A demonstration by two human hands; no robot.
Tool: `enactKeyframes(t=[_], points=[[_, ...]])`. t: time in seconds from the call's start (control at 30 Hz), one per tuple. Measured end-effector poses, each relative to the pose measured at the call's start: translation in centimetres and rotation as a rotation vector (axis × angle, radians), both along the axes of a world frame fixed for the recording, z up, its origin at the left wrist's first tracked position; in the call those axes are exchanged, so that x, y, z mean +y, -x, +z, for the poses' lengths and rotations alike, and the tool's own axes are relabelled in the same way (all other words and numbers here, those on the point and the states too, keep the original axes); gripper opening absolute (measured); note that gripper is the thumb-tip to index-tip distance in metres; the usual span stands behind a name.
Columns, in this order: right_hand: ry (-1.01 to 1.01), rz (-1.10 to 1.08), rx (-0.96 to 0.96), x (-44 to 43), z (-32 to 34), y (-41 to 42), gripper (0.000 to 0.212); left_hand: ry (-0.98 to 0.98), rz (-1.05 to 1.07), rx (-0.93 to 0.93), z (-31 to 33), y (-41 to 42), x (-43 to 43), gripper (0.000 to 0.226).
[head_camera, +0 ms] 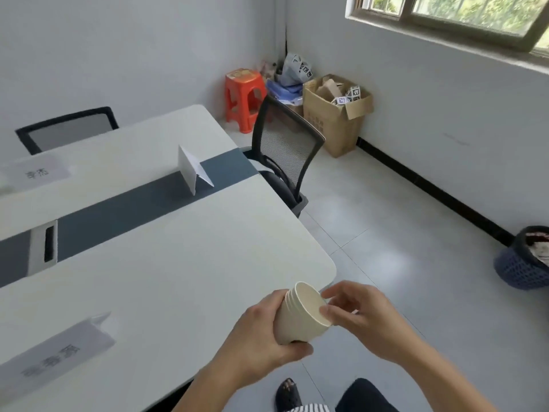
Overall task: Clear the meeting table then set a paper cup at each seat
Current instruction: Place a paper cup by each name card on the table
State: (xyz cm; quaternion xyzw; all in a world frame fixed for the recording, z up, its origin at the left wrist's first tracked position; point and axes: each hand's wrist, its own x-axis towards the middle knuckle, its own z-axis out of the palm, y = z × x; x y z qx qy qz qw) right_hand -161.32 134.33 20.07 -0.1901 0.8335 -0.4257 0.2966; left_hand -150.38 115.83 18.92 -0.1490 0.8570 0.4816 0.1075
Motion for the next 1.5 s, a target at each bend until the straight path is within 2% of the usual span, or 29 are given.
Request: enactKeyframes(t=[0.2, 0.47, 0.73, 0.83, 0.97, 1.07, 1.2, 1.5], points=[[0.034, 0.183, -0.131, -5.2, -1.7, 6.3, 0.003, 0.037, 0.182, -0.011, -0.3, 2.1, -1.8, 0.07], [0.064, 0.489, -0.198, -13.0, -2.5, 13.2, 0.008, 0.1, 0.523, -0.049, 0.1, 5.0, -2.5, 0.077], [0.028, 0.869, -0.304, -20.8, -3.5, 11.6, 0.006, 0.106, 0.873, -0.109, -1.0, 1.1, -2.4, 0.079], [-0.009, 0.959, -0.305, -24.1, -3.4, 10.3, 0.008, 0.05, 0.987, -0.085, -1.6, -0.9, -3.5, 0.078], [0.012, 0.949, -0.233, -29.7, -2.2, 9.5, 0.007, -0.04, 1.146, -0.049, -2.5, -3.7, -6.5, 0.072], [0.049, 0.853, -0.138, -35.0, -0.8, 9.2, 0.007, -0.079, 1.202, -0.031, -2.9, -5.9, -9.9, 0.065], [0.088, 0.754, -0.01, -43.2, -0.3, 7.6, 0.009, -0.124, 1.281, 0.019, -3.8, -9.0, -14.9, 0.066], [-0.106, 0.749, 0.156, -58.0, -9.2, -2.3, 0.007, -0.141, 1.363, -0.018, -6.8, -15.2, -20.1, 0.062]])
